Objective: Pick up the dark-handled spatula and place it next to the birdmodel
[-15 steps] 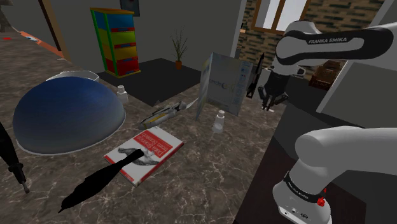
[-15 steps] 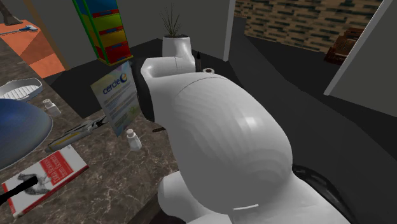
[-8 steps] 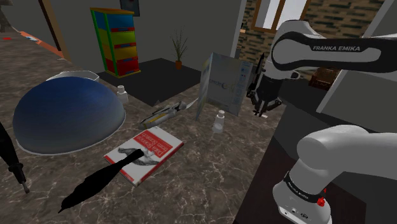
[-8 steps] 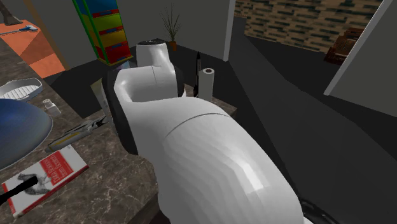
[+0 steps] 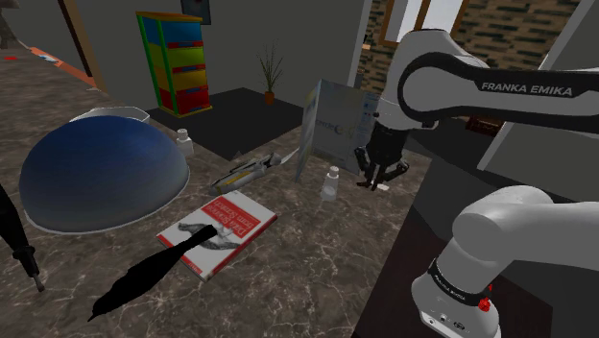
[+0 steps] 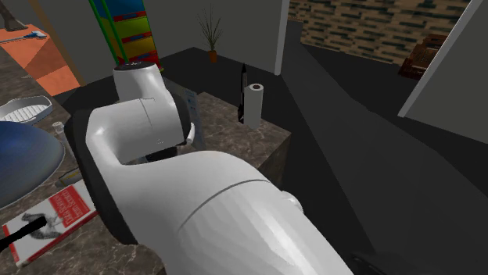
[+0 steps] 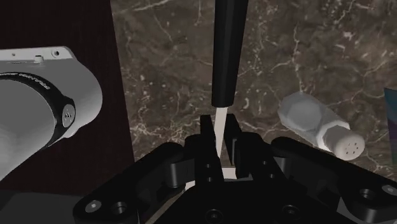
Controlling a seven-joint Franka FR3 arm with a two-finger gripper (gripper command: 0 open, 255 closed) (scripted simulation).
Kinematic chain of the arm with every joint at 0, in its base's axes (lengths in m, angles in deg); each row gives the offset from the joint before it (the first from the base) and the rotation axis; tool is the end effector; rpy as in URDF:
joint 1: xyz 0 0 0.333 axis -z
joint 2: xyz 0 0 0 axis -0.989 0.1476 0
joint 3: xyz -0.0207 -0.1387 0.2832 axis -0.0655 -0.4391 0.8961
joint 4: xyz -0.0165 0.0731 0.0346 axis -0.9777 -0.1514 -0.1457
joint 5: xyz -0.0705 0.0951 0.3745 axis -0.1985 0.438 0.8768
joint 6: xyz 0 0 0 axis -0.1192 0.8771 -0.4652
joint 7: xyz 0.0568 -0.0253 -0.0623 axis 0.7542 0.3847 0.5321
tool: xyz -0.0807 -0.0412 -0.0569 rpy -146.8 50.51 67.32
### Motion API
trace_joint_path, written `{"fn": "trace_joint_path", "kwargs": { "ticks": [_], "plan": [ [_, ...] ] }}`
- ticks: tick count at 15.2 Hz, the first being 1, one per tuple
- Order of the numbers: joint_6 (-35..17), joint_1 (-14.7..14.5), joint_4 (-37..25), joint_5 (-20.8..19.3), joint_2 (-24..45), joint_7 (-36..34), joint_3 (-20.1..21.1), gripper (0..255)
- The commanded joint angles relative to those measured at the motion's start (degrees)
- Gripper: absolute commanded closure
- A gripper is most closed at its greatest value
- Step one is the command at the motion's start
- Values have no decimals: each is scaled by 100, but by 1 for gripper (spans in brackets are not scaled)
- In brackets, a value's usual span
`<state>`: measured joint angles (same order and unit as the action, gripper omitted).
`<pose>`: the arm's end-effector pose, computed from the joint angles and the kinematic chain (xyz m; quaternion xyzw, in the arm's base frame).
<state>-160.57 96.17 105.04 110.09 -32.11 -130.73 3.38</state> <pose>0.2646 0.0705 0.4601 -0.7662 0.6418 0.0250 0.0208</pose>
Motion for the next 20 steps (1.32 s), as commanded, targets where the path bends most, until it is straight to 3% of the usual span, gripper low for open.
{"fn": "trace_joint_path", "kwargs": {
  "ticks": [1,6,11,16,20],
  "plan": [
    [33,-183,-103,270,2,-342,310,255],
    [-51,-453,-471,830,243,-1068,1066,255],
    [-207,-526,-1001,1260,644,-1758,1831,255],
    [-399,-383,-1672,1529,1143,-2426,2633,255],
    [-557,-96,-2301,1620,1581,-2961,3340,255]
  ]
}}
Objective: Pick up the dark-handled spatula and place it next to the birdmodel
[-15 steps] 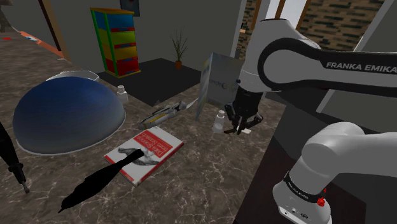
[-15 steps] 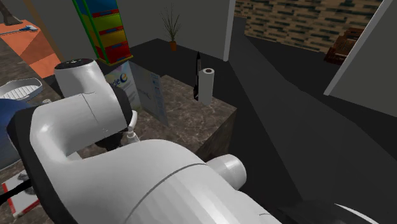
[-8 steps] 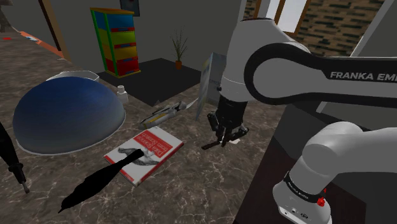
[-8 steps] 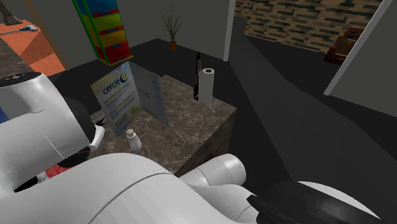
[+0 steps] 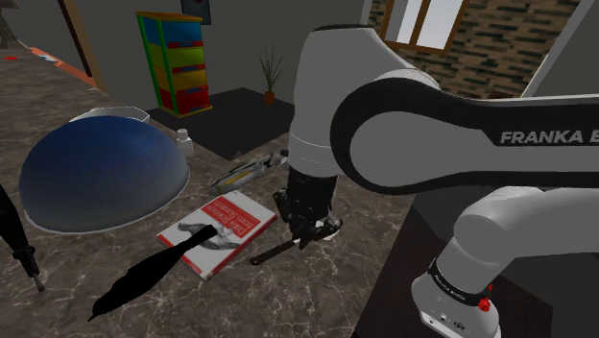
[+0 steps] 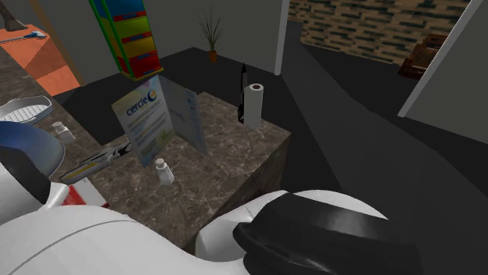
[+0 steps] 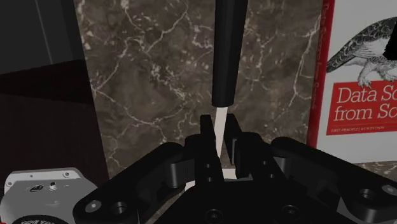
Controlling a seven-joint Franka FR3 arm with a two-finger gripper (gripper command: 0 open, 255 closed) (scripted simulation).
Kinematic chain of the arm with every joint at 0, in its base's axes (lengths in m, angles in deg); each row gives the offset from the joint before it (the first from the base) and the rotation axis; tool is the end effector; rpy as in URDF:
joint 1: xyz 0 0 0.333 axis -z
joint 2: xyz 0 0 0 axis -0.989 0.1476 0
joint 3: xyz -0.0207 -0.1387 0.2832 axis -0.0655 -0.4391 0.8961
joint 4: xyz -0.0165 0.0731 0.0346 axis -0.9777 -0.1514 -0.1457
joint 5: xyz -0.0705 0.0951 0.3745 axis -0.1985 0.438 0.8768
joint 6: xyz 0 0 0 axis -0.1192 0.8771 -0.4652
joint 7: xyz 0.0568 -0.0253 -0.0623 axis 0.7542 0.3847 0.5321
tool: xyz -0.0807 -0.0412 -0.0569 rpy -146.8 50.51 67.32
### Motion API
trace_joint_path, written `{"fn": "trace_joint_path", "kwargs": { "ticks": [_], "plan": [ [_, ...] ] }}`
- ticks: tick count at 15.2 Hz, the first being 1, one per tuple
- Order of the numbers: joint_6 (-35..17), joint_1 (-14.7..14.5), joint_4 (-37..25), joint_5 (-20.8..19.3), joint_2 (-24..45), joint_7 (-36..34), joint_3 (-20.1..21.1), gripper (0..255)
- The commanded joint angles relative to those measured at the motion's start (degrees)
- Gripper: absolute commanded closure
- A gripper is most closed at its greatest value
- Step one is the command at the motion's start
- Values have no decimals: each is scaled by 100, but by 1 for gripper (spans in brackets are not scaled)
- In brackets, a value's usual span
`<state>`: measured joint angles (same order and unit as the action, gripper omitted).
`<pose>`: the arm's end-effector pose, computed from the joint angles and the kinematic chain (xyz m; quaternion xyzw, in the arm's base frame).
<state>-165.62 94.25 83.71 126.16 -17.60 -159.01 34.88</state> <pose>0.2571 0.3370 0.4617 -0.7660 0.6421 0.0248 0.0209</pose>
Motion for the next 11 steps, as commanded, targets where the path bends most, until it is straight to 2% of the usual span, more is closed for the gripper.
{"fn": "trace_joint_path", "kwargs": {
  "ticks": [1,6,8,11],
  "plan": [
    [-90,195,-338,18,242,-267,382,255],
    [-253,909,-1265,-49,781,-948,1494,255],
    [-290,1321,-1676,-104,961,-1215,2034,255],
    [-277,2100,-2348,-152,1109,-1575,2945,255]
  ]
}}
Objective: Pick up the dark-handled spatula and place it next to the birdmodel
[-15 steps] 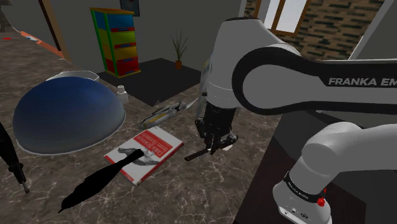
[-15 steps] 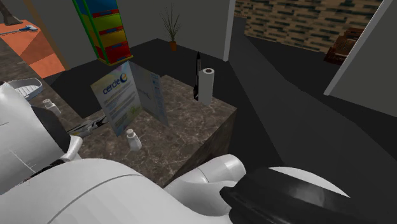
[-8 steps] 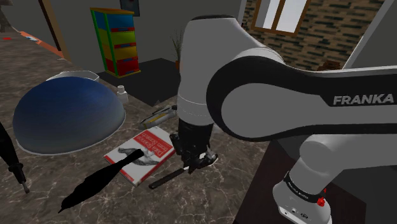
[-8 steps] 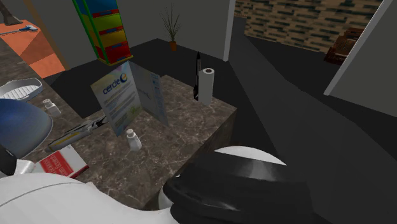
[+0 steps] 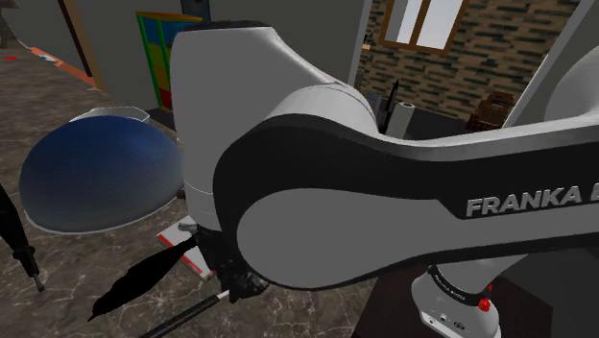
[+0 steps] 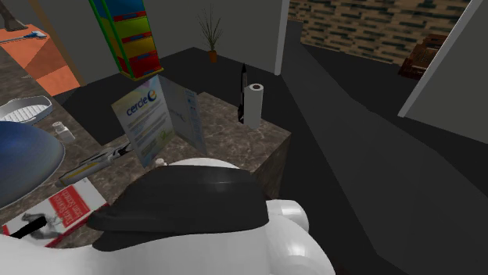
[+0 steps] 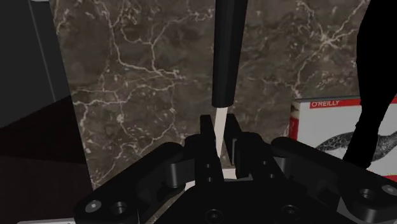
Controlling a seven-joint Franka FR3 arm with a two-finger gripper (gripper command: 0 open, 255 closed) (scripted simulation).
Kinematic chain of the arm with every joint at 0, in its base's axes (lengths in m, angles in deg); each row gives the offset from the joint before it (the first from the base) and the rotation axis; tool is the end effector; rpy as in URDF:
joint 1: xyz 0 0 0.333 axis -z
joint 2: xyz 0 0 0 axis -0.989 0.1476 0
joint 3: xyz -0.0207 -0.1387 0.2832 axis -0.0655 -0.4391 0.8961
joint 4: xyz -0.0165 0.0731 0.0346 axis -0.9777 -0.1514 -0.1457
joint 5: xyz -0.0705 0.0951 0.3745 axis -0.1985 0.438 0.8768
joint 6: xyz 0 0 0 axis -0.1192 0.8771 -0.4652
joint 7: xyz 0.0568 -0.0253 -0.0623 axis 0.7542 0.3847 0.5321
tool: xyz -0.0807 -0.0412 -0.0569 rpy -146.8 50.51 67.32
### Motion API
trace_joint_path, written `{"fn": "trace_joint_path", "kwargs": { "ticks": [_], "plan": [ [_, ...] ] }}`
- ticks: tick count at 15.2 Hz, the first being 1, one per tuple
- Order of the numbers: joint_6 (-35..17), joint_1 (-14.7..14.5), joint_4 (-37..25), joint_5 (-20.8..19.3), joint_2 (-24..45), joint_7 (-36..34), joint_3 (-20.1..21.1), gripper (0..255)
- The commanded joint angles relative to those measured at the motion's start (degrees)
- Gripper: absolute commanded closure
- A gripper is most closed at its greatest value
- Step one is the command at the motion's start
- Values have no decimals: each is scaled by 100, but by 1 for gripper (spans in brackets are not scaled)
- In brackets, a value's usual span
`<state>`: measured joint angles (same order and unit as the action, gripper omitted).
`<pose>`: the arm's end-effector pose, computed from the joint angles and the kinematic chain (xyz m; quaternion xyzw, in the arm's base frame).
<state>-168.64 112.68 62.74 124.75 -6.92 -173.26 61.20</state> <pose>0.2572 0.4806 0.4602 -0.7660 0.6420 0.0246 0.0210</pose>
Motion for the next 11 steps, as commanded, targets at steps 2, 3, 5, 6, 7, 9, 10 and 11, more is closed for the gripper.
{"fn": "trace_joint_path", "kwargs": {
  "ticks": [2,3,5,6,7,9,10,11],
  "plan": [
    [103,850,-746,24,9,-341,933,255],
    [165,1149,-1008,69,-53,-421,1223,255],
    [351,1818,-1659,214,-275,-592,1822,255],
    [302,1818,-1608,261,-312,-561,1837,255],
    [247,1822,-1558,296,-339,-537,1863,255],
    [133,1836,-1459,360,-384,-494,1926,255],
    [76,1846,-1412,392,-406,-472,1960,255],
    [20,1856,-1367,425,-429,-450,1995,255]
  ]
}}
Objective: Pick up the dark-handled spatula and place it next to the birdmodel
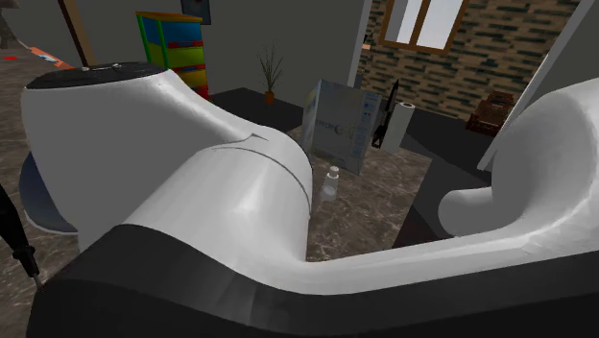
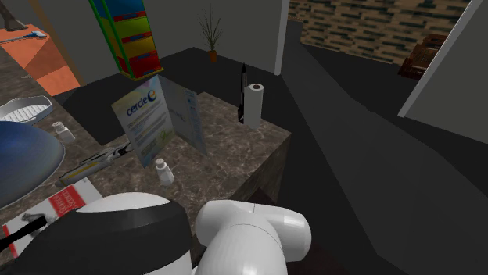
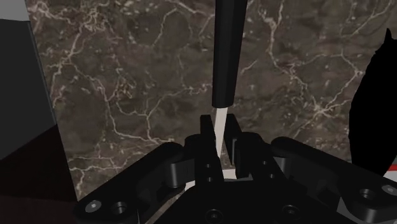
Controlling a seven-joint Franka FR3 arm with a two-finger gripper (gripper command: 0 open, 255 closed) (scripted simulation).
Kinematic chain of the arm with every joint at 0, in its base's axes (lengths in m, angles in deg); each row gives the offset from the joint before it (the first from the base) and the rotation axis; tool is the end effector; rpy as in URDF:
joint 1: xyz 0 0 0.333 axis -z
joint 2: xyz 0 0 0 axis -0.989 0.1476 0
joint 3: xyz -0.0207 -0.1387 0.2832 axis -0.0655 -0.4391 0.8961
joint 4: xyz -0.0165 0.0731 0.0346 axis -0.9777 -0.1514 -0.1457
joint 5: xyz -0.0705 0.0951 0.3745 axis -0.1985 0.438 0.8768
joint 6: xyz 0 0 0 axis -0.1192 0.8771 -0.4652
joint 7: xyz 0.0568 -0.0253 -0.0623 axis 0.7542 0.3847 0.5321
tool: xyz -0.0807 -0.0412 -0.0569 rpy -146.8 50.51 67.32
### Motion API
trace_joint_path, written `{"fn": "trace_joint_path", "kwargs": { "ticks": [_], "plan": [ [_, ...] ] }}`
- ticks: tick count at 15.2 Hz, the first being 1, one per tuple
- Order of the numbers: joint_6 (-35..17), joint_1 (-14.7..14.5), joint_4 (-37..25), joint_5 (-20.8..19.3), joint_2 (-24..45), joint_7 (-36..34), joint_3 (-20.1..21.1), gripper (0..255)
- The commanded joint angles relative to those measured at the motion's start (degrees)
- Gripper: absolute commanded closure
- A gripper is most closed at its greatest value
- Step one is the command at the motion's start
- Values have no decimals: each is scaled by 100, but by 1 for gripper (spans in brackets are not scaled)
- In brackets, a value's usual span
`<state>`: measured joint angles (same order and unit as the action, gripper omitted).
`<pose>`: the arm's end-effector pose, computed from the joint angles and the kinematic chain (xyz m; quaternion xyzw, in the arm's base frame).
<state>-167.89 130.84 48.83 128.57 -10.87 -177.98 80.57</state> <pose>0.2531 0.5647 0.4356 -0.7658 0.6422 0.0255 0.0210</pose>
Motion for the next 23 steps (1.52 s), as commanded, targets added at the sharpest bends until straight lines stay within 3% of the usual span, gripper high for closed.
{"fn": "trace_joint_path", "kwargs": {
  "ticks": [1,15,23],
  "plan": [
    [-111,52,68,76,-58,44,95,255],
    [-839,326,539,607,-432,369,699,255],
    [-838,325,538,606,-432,368,699,255]
  ]
}}
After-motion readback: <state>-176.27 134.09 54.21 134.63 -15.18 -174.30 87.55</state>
